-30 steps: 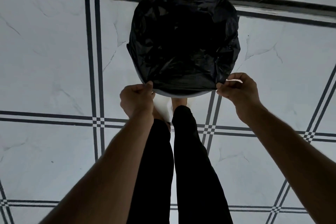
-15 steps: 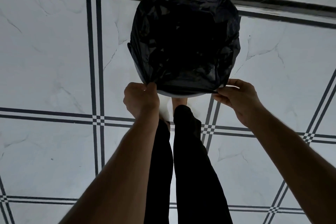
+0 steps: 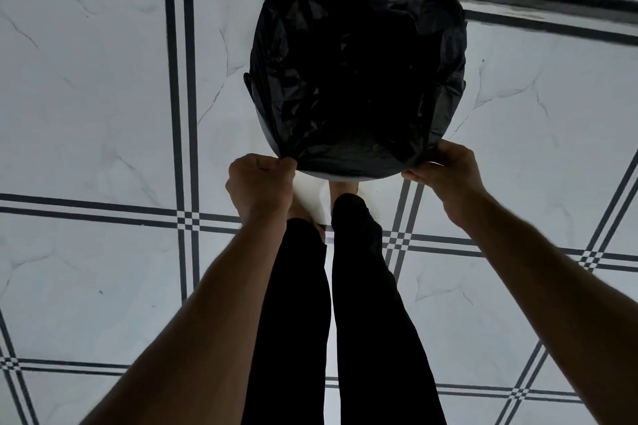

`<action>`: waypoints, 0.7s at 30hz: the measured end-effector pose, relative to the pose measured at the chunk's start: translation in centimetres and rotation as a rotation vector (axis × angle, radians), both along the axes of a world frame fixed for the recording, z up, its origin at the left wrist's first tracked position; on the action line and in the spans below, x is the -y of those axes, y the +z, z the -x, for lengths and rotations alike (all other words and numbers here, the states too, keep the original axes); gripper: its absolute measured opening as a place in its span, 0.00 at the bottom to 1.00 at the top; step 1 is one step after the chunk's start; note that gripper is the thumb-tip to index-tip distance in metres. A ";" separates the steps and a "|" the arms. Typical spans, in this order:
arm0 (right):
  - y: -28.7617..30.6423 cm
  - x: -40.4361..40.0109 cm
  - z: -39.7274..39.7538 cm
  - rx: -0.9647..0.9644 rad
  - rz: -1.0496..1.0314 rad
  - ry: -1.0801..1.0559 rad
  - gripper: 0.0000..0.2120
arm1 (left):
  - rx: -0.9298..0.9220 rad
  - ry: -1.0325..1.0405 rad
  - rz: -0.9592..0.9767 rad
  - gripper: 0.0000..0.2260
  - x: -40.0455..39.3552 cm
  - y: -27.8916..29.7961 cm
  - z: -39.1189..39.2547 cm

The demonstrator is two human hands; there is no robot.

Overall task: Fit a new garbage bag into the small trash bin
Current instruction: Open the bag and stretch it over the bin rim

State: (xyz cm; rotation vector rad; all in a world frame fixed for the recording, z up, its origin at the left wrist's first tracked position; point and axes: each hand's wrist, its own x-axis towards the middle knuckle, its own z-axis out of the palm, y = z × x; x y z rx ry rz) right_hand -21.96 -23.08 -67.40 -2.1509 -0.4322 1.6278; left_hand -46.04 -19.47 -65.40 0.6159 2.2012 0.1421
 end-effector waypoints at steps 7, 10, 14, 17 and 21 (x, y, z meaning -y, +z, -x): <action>-1.2 -0.2 0.6 -0.014 0.010 -0.090 0.15 | 0.091 -0.014 -0.053 0.02 0.4 -1.1 1.2; -1.3 -0.3 0.5 -0.026 0.028 -0.092 0.13 | 0.162 -0.078 -0.077 0.04 0.7 -1.3 2.3; -2.2 -0.5 0.0 -0.001 0.044 -0.030 0.13 | 0.254 -0.139 -0.100 0.03 0.4 -1.6 3.5; -3.2 -0.7 -0.3 0.016 0.041 -0.028 0.13 | 0.266 -0.155 -0.114 0.06 -0.3 -3.0 4.1; -4.1 -0.5 -0.3 0.029 0.044 0.005 0.13 | 0.284 -0.161 -0.108 0.10 -1.3 -5.2 4.2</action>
